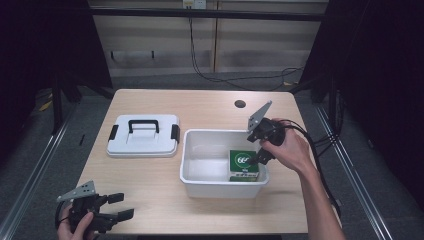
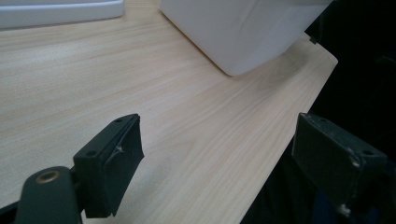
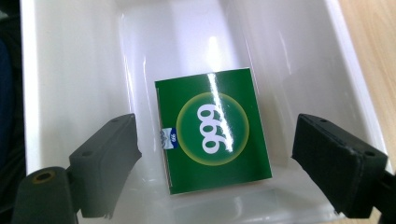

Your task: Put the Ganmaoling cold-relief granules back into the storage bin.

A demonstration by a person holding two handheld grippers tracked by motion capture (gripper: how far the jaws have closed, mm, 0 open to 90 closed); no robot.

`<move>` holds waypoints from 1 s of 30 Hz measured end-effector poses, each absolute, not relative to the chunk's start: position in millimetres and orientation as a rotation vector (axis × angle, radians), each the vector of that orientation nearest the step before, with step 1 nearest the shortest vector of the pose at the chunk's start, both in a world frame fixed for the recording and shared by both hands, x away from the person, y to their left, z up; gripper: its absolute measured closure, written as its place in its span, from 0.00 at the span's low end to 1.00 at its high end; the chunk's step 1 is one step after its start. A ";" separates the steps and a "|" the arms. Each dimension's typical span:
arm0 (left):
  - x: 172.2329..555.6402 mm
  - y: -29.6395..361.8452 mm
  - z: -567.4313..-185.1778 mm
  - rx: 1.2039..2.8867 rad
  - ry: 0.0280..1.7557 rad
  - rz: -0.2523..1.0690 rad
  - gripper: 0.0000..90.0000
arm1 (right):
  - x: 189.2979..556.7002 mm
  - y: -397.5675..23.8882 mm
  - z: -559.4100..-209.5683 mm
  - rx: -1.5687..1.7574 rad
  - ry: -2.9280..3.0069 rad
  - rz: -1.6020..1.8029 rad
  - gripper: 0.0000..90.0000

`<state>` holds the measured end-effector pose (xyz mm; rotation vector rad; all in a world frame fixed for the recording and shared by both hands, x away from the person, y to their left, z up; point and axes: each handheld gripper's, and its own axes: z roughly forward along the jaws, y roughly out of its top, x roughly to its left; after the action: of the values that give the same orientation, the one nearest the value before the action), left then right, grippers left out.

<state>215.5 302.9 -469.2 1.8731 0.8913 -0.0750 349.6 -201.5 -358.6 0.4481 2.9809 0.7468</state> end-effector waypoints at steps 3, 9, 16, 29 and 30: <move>215.4 303.2 -469.1 1.874 0.891 -0.074 0.18 | 346.1 -208.8 -355.6 0.469 2.961 0.779 0.15; 215.4 302.8 -469.1 1.873 0.890 -0.075 0.18 | 336.8 -228.4 -346.6 0.498 2.890 0.891 0.16; 215.4 302.7 -469.3 1.877 0.890 -0.073 0.18 | 327.0 -250.0 -341.9 0.561 2.799 0.984 0.16; 215.3 302.7 -469.1 1.873 0.897 -0.073 0.18 | 307.1 -287.3 -346.8 0.640 2.693 1.111 0.15; 215.4 302.6 -469.2 1.873 0.896 -0.073 0.18 | 305.2 -289.8 -348.3 0.647 2.686 1.113 0.15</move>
<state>215.4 302.6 -469.2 1.8729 0.8962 -0.0733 305.2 -289.8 -348.3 0.6470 2.6859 1.1126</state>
